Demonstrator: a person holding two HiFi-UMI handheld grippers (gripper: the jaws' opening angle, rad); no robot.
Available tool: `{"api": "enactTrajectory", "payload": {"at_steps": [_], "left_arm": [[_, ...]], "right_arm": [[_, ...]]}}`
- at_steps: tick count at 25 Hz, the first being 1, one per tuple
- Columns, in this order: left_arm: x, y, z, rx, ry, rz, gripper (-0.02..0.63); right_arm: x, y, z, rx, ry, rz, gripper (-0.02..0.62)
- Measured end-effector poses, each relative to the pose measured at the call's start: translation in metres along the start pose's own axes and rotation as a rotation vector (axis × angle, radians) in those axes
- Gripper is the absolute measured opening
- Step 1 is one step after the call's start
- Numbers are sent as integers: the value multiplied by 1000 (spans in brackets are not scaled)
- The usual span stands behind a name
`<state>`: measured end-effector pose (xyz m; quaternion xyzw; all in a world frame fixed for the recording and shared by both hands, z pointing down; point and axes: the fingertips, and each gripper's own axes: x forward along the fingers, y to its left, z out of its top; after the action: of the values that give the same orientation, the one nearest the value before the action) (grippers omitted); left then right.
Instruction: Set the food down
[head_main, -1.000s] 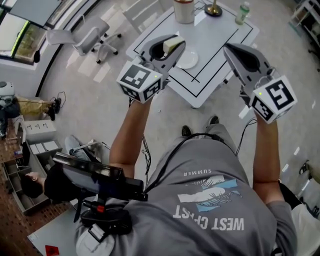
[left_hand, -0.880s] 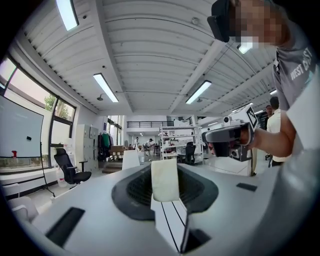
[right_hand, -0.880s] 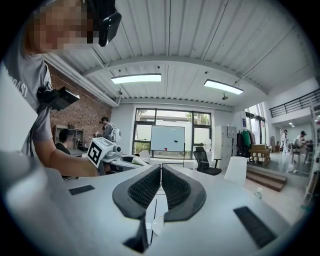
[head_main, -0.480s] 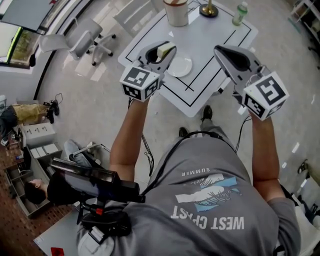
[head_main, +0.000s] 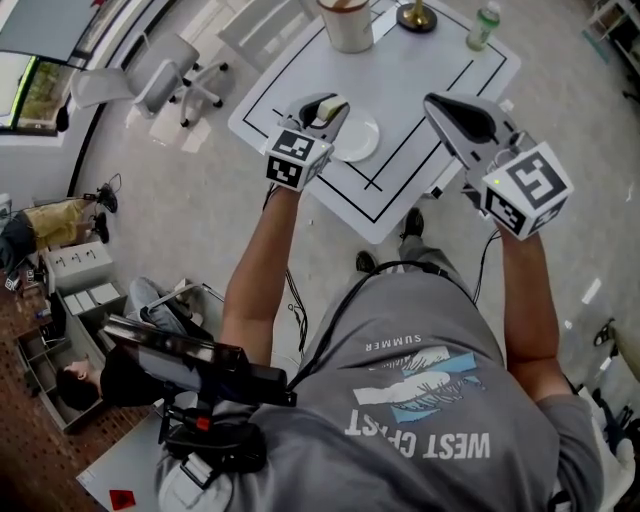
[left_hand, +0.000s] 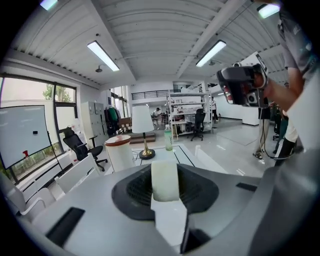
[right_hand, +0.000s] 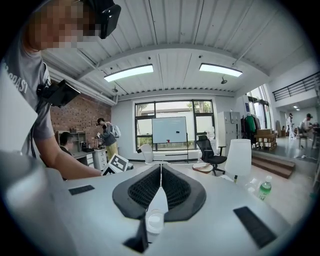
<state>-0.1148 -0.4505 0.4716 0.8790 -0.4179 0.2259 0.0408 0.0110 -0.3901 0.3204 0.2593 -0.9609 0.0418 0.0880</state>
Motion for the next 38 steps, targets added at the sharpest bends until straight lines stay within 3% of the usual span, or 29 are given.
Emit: {"api": "enactTrajectory", "payload": {"at_steps": [20,38], "left_arm": [[82,-2,-128,88,358,-57,107],[99,-8,-180,306,568,-73,107]], "right_arm": [[0,-35,-45,82,68,-21,8],[-8,-51,-57,109,95,-42,8]]}}
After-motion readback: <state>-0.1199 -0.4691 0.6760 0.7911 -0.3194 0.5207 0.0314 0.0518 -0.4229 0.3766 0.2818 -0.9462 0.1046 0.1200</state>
